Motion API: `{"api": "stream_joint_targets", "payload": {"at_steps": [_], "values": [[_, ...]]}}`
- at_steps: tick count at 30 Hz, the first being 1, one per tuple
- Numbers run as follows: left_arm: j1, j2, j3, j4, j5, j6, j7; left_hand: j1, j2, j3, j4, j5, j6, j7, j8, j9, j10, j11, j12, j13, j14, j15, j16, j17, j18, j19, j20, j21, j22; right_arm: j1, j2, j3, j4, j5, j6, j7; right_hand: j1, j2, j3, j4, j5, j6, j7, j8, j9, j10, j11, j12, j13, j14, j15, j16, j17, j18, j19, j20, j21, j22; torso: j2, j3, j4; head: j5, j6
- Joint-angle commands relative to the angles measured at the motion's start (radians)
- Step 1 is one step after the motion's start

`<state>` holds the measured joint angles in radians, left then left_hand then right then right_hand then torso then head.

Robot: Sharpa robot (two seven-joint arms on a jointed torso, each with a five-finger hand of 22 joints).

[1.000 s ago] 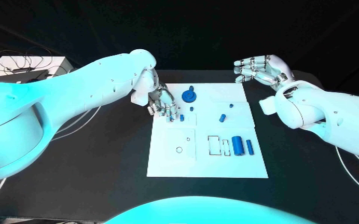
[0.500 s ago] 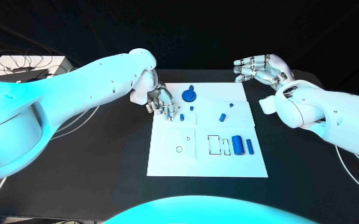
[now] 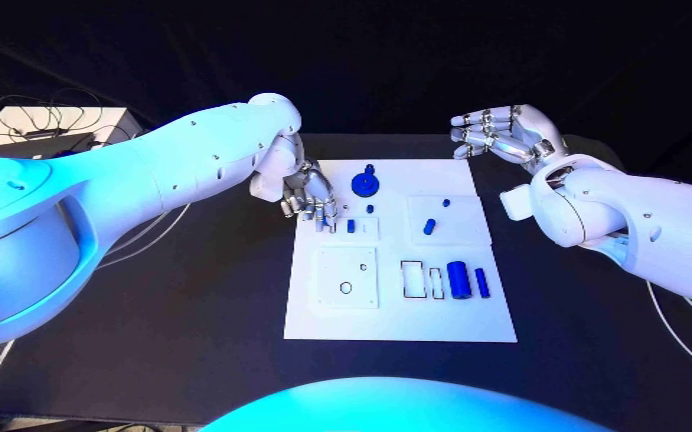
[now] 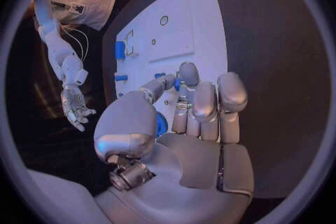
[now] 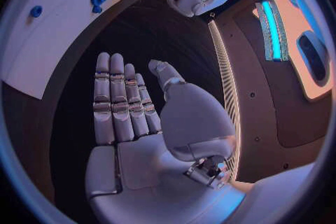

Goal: Assemble the parts on the task board

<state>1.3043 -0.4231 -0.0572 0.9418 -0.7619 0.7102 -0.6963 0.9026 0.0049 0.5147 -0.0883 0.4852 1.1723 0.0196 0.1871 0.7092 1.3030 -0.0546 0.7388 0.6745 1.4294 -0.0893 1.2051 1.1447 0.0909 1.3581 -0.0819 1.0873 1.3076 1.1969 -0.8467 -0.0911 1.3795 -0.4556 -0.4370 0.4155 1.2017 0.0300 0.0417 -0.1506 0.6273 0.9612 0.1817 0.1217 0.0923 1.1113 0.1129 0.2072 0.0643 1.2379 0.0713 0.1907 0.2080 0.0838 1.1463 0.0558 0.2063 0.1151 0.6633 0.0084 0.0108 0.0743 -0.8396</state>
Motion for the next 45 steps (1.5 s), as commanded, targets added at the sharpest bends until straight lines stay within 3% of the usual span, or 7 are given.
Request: {"api": "stream_joint_targets", "payload": {"at_steps": [1, 19, 45], "values": [[0.0, -0.003, 0.0, 0.006, 0.009, 0.03, -0.001, 0.012, 0.005, 0.2, -0.196, 0.003, 0.008, 0.001, -0.004, 0.001, 0.004, -0.003, 0.003, -0.001, 0.005, 0.001, 0.004, 0.001, -0.01, 0.005, -0.002, 0.003, 0.021, 0.0, 0.001, 0.0, 0.0, -0.008, 0.013, 0.004, -0.002, -0.008, 0.0, -0.004, 0.003, -0.001, 0.006, -0.004, -0.002, 0.008, 0.002, -0.005, -0.001, -0.004, -0.002, -0.003, -0.002, -0.015, -0.008, 0.0, 0.002, 0.001, 0.0, 0.0004, -0.0001, 0.0, 0.001], [0.007, -0.019, 0.011, 0.035, 0.051, 0.047, -0.005, 0.015, 0.003, 0.201, -0.197, 0.007, 0.014, 0.0, -0.01, -0.001, 0.007, -0.004, 0.004, -0.003, 0.005, 0.001, 0.008, 0.001, -0.012, 0.006, -0.003, 0.006, 0.023, 0.0, 0.004, 0.0, -0.004, -0.01, 0.015, 0.004, -0.002, -0.007, 0.001, -0.008, 0.003, -0.001, 0.006, -0.004, -0.002, 0.008, 0.002, -0.006, -0.001, -0.005, -0.002, -0.004, -0.002, -0.014, -0.01, 0.0, 0.003, 0.002, 0.0, 0.0005, -0.0003, 0.001, 0.0], [0.006, 0.008, 0.004, 0.013, 0.065, 0.089, -0.008, 0.019, 0.002, 0.2, -0.196, 0.01, 0.018, 0.001, -0.017, 0.0, 0.006, -0.004, 0.004, -0.002, 0.004, 0.0, 0.011, 0.002, -0.014, 0.006, -0.007, 0.008, 0.022, 0.0, 0.006, 0.0, -0.003, -0.018, 0.016, 0.004, -0.002, -0.007, 0.001, -0.008, 0.003, -0.001, 0.006, -0.004, -0.002, 0.008, 0.002, -0.006, -0.001, -0.005, -0.002, -0.004, -0.002, -0.014, -0.01, 0.0, 0.003, 0.002, 0.0, 0.0001, -0.0003, 0.002, -0.003]]}}
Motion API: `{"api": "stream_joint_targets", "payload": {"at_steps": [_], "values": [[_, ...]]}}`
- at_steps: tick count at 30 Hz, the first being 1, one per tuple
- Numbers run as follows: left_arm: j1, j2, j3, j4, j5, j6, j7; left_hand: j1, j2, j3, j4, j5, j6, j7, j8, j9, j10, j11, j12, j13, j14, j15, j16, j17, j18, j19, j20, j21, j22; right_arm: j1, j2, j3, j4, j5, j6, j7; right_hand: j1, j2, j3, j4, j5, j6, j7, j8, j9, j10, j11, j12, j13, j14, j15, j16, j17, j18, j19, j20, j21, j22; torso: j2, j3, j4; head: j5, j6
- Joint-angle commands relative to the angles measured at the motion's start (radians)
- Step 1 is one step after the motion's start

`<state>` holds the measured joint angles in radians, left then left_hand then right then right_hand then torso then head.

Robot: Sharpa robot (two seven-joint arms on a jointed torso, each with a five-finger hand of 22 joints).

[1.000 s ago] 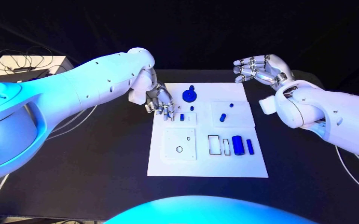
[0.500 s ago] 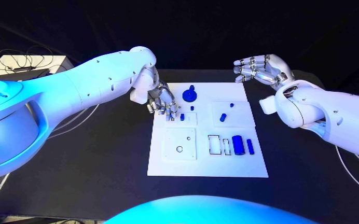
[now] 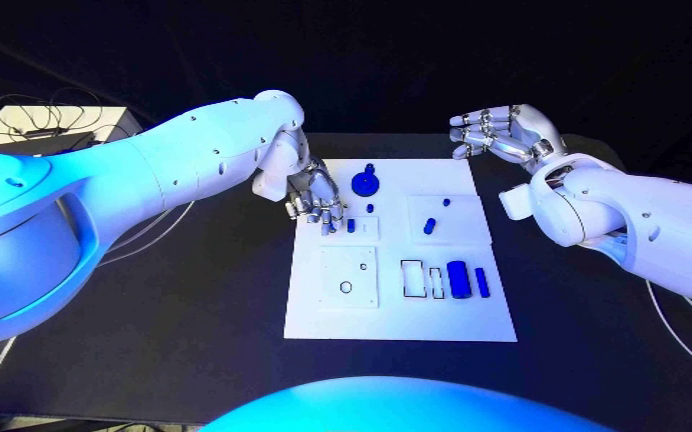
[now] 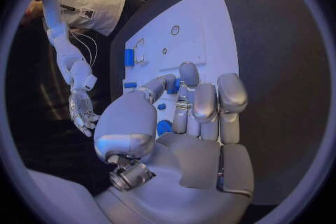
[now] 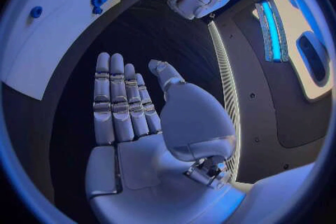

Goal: Assemble the parts on the task board

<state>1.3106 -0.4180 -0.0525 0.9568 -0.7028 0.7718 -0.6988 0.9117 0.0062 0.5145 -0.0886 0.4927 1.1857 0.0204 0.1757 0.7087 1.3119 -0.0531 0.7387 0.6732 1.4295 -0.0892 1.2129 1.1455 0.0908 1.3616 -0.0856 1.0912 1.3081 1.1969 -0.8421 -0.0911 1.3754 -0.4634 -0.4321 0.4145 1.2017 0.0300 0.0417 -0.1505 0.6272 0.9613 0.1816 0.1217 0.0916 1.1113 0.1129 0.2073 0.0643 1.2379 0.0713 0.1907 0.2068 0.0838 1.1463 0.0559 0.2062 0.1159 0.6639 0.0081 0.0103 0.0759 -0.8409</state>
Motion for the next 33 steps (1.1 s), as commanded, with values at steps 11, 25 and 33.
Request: {"api": "stream_joint_targets", "payload": {"at_steps": [11, 25, 33], "values": [[-0.003, 0.007, -0.007, -0.012, -0.003, 0.029, -0.006, 0.011, 0.002, 0.199, -0.195, 0.003, 0.005, 0.0, -0.007, 0.001, -0.003, -0.006, 0.004, -0.001, 0.004, 0.0, 0.003, 0.0, -0.014, 0.002, -0.004, 0.004, 0.022, 0.0, 0.001, 0.0, 0.001, -0.011, 0.01, 0.005, -0.002, -0.007, 0.001, -0.008, 0.003, -0.001, 0.006, -0.004, -0.001, 0.008, 0.002, -0.006, -0.001, -0.005, -0.002, -0.004, -0.001, -0.014, -0.01, 0.0, 0.003, 0.001, 0.0, 0.0, -0.0002, -0.002, -0.003], [-0.007, 0.012, -0.012, -0.035, -0.012, 0.03, -0.007, 0.012, 0.002, 0.198, -0.195, 0.002, 0.005, 0.0, -0.008, 0.001, -0.004, -0.006, 0.004, -0.001, 0.004, -0.001, 0.003, 0.0, -0.014, 0.002, -0.005, 0.003, 0.021, 0.0, 0.002, 0.0, 0.003, -0.012, 0.011, 0.005, -0.002, -0.007, 0.001, -0.008, 0.003, -0.001, 0.006, -0.004, -0.001, 0.008, 0.002, -0.006, -0.001, -0.005, -0.002, -0.004, -0.001, -0.014, -0.01, 0.0, 0.003, 0.001, 0.0, -0.0003, 0.0004, -0.002, -0.005], [-0.011, 0.013, -0.018, -0.046, -0.013, 0.03, -0.002, 0.013, 0.002, 0.196, -0.195, 0.003, 0.005, 0.001, -0.009, 0.002, -0.004, -0.006, 0.004, -0.001, 0.004, -0.001, 0.003, -0.001, -0.014, 0.002, -0.005, 0.003, 0.021, 0.0, 0.002, 0.0, 0.003, -0.012, 0.011, 0.005, -0.002, -0.007, 0.001, -0.008, 0.003, -0.001, 0.006, -0.004, -0.001, 0.008, 0.002, -0.006, -0.001, -0.005, -0.002, -0.004, -0.001, -0.014, -0.01, 0.0, 0.003, 0.001, 0.0, 0.0004, -0.0001, -0.002, -0.008]]}}
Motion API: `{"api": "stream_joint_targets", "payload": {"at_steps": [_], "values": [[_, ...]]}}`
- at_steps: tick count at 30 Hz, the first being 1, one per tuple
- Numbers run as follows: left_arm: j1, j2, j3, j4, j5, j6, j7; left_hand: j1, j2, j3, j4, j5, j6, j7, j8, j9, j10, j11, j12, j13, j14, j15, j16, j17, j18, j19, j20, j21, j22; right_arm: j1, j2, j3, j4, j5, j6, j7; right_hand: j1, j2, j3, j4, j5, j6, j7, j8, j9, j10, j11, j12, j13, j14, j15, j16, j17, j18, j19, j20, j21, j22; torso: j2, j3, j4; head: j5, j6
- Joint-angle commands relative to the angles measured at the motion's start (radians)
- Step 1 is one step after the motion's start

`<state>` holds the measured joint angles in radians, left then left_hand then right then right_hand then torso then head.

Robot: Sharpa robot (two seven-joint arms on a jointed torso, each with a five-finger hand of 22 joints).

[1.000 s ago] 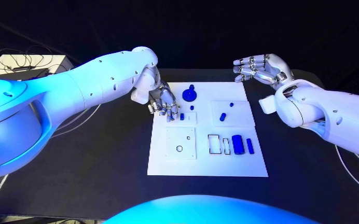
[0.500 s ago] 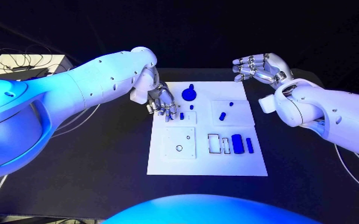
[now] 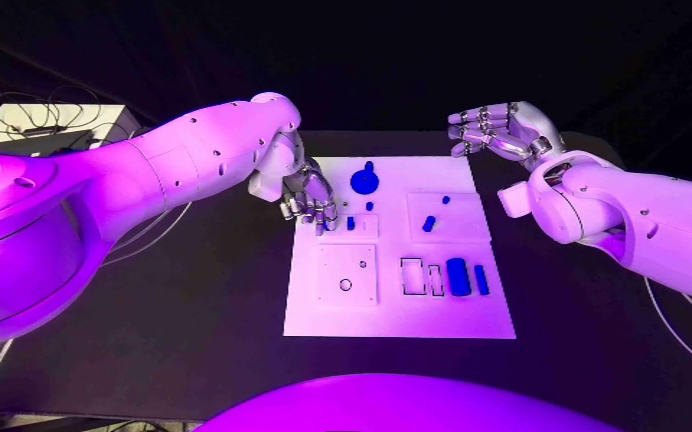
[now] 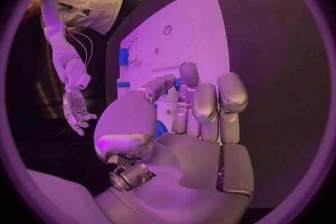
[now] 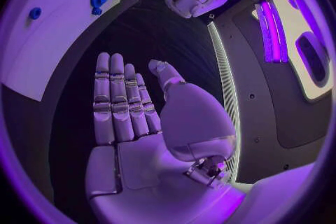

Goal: Assemble the parts on the task board

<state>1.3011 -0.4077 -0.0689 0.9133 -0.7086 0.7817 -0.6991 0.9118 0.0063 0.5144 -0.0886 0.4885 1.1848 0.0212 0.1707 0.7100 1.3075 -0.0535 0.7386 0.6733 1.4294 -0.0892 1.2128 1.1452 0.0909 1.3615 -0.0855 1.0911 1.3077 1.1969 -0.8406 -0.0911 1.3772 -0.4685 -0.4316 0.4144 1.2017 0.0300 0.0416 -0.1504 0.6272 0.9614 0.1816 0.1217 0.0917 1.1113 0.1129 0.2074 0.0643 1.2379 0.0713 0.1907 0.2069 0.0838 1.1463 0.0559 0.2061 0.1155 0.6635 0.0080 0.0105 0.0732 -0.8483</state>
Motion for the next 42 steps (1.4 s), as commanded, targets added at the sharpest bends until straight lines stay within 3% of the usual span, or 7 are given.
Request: {"api": "stream_joint_targets", "payload": {"at_steps": [1, 42], "values": [[-0.002, 0.003, -0.002, -0.003, -0.007, 0.02, -0.002, 0.013, 0.002, 0.197, -0.195, 0.007, 0.006, 0.0, -0.004, 0.001, 0.0, -0.005, 0.004, -0.001, 0.004, -0.001, 0.003, 0.0, -0.014, 0.002, -0.005, 0.004, 0.022, 0.0, 0.001, 0.0, 0.002, -0.007, 0.01, 0.005, -0.002, -0.007, 0.001, -0.008, 0.003, -0.001, 0.006, -0.004, -0.001, 0.008, 0.002, -0.006, -0.001, -0.005, -0.002, -0.004, -0.001, -0.014, -0.01, 0.0, 0.003, 0.002, 0.0, 0.0005, -0.0004, 0.0, 0.0], [-0.004, 0.01, -0.006, 0.0, -0.007, -0.064, 0.026, 0.01, 0.006, 0.195, -0.195, 0.005, 0.005, 0.0, -0.006, 0.005, 0.0, -0.006, 0.005, 0.001, 0.004, -0.002, 0.005, 0.001, -0.014, 0.003, -0.007, 0.003, 0.02, 0.0, 0.001, 0.0, 0.003, -0.011, 0.011, 0.005, -0.003, -0.004, 0.001, -0.014, 0.003, -0.001, 0.006, -0.004, -0.001, 0.008, 0.002, -0.007, -0.001, -0.005, -0.002, -0.004, -0.002, -0.014, -0.013, 0.0, 0.006, 0.004, 0.0, 0.0004, 0.0005, -0.001, 0.0]]}}
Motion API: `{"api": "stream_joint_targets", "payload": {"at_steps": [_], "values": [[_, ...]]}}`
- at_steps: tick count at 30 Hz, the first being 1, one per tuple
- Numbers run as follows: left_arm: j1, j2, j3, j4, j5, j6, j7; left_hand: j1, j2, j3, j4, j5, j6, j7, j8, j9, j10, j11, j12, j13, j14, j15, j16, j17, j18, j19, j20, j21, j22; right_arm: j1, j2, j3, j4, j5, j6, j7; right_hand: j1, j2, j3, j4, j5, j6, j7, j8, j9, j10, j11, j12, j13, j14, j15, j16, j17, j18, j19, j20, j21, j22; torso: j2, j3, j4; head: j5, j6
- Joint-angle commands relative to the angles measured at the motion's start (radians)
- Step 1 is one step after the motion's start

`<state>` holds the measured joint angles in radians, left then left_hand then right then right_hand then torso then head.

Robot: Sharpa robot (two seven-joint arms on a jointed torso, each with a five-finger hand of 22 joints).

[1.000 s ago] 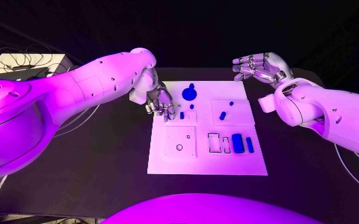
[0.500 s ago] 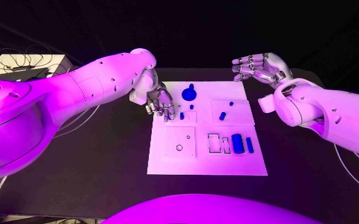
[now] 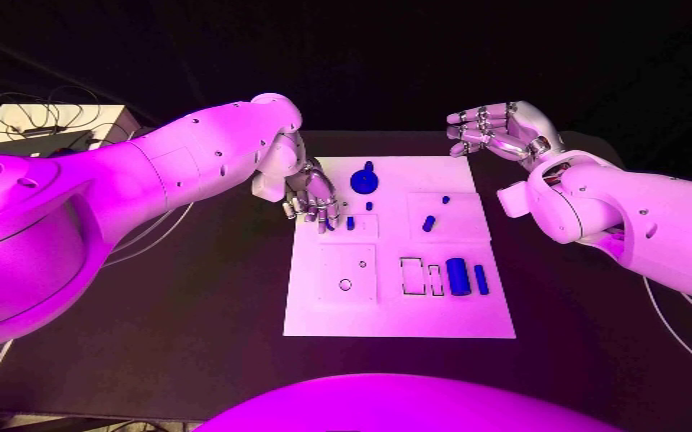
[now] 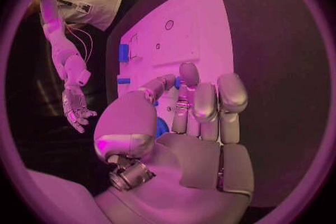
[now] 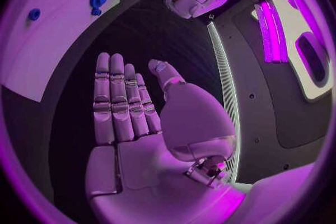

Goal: Assemble the parts on the task board

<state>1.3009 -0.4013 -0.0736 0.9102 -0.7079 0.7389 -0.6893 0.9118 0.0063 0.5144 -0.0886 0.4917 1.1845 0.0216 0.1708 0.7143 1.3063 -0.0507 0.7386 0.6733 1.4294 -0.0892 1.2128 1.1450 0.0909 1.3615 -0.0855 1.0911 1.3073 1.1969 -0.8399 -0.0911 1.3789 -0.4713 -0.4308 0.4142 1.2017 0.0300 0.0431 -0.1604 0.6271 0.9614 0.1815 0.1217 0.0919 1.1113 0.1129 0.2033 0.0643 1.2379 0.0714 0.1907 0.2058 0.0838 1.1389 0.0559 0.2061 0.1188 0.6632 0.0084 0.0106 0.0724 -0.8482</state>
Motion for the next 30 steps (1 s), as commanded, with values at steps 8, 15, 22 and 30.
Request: {"api": "stream_joint_targets", "payload": {"at_steps": [8, 15, 22, 30], "values": [[-0.004, 0.004, -0.002, 0.005, -0.002, -0.015, 0.017, 0.01, 0.006, 0.195, -0.195, 0.002, 0.006, 0.0, -0.007, 0.001, 0.002, -0.009, 0.005, 0.0, 0.004, -0.002, 0.005, 0.001, -0.014, 0.003, -0.007, 0.003, 0.02, 0.0, 0.0, 0.0, 0.001, -0.009, 0.011, 0.005, -0.003, -0.004, 0.0, -0.004, 0.004, -0.001, 0.006, -0.004, -0.001, 0.008, 0.002, -0.003, -0.001, -0.005, -0.002, -0.004, -0.001, -0.014, -0.005, 0.0, 0.006, 0.001, 0.0, 0.0002, -0.0002, 0.0, -0.002], [-0.004, 0.006, -0.002, 0.007, 0.002, 0.003, 0.012, 0.011, 0.006, 0.195, -0.195, 0.002, 0.006, 0.0, -0.007, 0.002, 0.002, -0.009, 0.005, 0.0, 0.004, -0.002, 0.005, 0.0, -0.014, 0.003, -0.007, 0.004, 0.021, 0.0, 0.001, 0.0, 0.001, -0.009, 0.011, 0.005, -0.003, -0.004, 0.0, -0.004, 0.004, -0.001, 0.006, -0.004, -0.001, 0.008, 0.002, -0.003, -0.001, -0.005, -0.002, -0.004, -0.001, -0.014, -0.005, 0.0, 0.006, 0.001, 0.0, 0.0007, 0.0001, -0.001, -0.003], [-0.004, 0.005, -0.002, 0.011, 0.004, 0.021, 0.008, 0.014, 0.005, 0.195, -0.195, 0.002, 0.006, 0.0, -0.007, 0.002, 0.001, -0.009, 0.004, 0.0, 0.003, -0.002, 0.005, 0.0, -0.015, 0.003, -0.007, 0.005, 0.021, 0.0, 0.0, 0.0, 0.0, -0.009, 0.011, 0.005, -0.003, -0.004, 0.0, -0.004, 0.004, -0.001, 0.006, -0.004, -0.001, 0.008, 0.002, -0.003, -0.001, -0.005, -0.002, -0.004, -0.001, -0.014, -0.005, 0.0, 0.006, 0.001, 0.0, 0.0003, -0.0001, 0.0, -0.003], [-0.004, 0.0, -0.002, 0.011, -0.011, 0.022, 0.004, 0.016, 0.004, 0.193, -0.195, 0.002, 0.007, 0.0, -0.009, 0.002, 0.002, -0.009, 0.004, -0.001, 0.003, -0.002, 0.005, 0.0, -0.016, 0.003, -0.008, 0.006, 0.021, 0.0, 0.0, 0.0, 0.0, -0.009, 0.011, 0.005, -0.003, -0.004, 0.0, -0.004, 0.004, -0.001, 0.006, -0.004, -0.001, 0.008, 0.002, -0.003, -0.001, -0.005, -0.002, -0.004, -0.001, -0.014, -0.005, 0.0, 0.006, 0.001, 0.0, 0.0001, 0.0002, -0.001, -0.003]]}}
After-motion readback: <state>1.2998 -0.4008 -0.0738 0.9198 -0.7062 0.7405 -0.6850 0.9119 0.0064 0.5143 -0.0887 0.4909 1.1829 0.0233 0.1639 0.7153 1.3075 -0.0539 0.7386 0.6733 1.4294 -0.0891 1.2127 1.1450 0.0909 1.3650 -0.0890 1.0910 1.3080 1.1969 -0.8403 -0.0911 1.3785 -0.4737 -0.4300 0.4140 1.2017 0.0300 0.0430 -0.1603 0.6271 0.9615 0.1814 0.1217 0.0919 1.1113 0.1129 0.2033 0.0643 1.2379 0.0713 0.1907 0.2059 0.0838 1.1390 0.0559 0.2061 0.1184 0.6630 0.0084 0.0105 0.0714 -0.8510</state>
